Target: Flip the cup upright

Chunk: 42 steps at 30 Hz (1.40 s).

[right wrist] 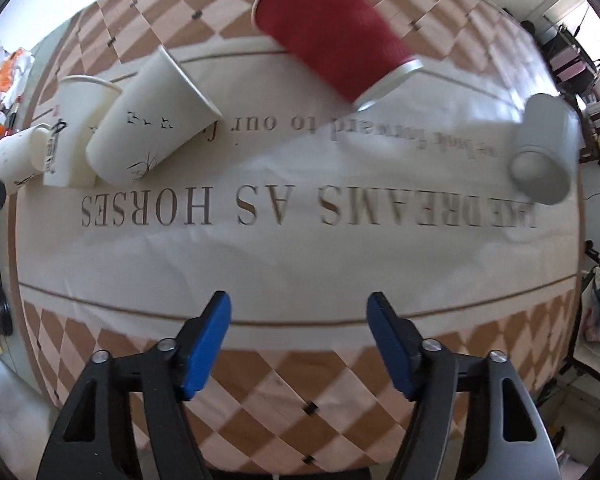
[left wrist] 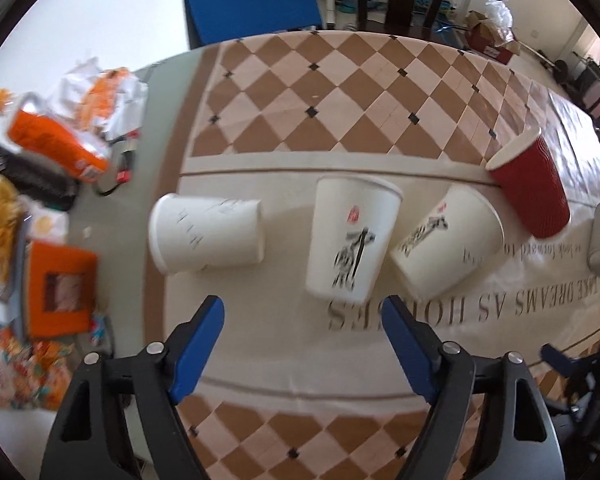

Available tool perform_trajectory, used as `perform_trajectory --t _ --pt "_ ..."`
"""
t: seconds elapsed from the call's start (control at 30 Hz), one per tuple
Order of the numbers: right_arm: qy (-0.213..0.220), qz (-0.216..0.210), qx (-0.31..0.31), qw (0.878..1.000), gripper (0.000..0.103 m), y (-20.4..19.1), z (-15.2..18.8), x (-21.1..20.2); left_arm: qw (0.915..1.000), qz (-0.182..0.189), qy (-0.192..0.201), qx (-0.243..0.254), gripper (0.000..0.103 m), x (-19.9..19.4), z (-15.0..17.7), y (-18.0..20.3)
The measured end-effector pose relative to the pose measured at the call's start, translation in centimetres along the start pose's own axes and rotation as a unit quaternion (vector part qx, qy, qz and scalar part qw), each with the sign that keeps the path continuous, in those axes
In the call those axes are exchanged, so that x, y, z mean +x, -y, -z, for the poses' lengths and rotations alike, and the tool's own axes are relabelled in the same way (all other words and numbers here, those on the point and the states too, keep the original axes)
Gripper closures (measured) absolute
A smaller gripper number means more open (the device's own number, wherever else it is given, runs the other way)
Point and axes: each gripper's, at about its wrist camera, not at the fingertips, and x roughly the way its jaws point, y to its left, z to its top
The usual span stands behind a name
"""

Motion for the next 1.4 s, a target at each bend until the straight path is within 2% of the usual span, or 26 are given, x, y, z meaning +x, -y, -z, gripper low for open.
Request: perform_trajectory --t 0.17,0.43,0.5,0.57,0.73,0.87,1.13,1.23,1.4 --pt "-0.012 0.005 0.008 1.0 0.033 -1.0 -1.7 2.2 0.9985 0.044 -0.029 0.014 0.025 2.8 -2.3 0.4" --pt "-0.023 0.023 0.014 0.999 0.033 -2.1 -3.4 4.9 0.995 0.065 -0.059 0.048 0.026 5.7 -3.9 1.5" --pt "-0.026 0.025 0.014 0.999 0.033 -2.3 -3.5 5.1 0.9947 0.064 -0.063 0.05 0.04 6.3 -4.2 1.5" --pt "-0.027 0.03 0.013 0.999 0.033 -2.8 -3.8 4.9 0.9941 0.071 -0.07 0.043 0.048 6.9 -4.4 1.2" --pt "-0.028 0.038 0.015 0.999 0.033 -3.6 -5.0 5.3 0.9954 0.067 -0.06 0.033 0.049 6.8 -4.6 0.3" --pt "-0.025 0.047 0.014 0.999 0.033 -4.3 -4.8 4.2 0.9963 0.067 -0.051 0.019 0.049 5.9 -3.8 -0.5" --pt "-0.021 0.05 0.012 0.998 0.031 -3.7 -3.4 2.4 0.9977 0.061 -0.025 -0.015 0.049 0.1 0.4 -0.7" --pt "-0.021 0.041 0.013 0.999 0.025 -2.3 -2.2 1.9 0.9982 0.052 -0.019 -0.022 0.049 -2.0 3.0 0.5" --pt "-0.023 0.022 0.015 0.999 0.023 1.8 1.6 0.5 0.9966 0.065 -0.037 -0.034 0.049 -3.4 7.2 4.0"
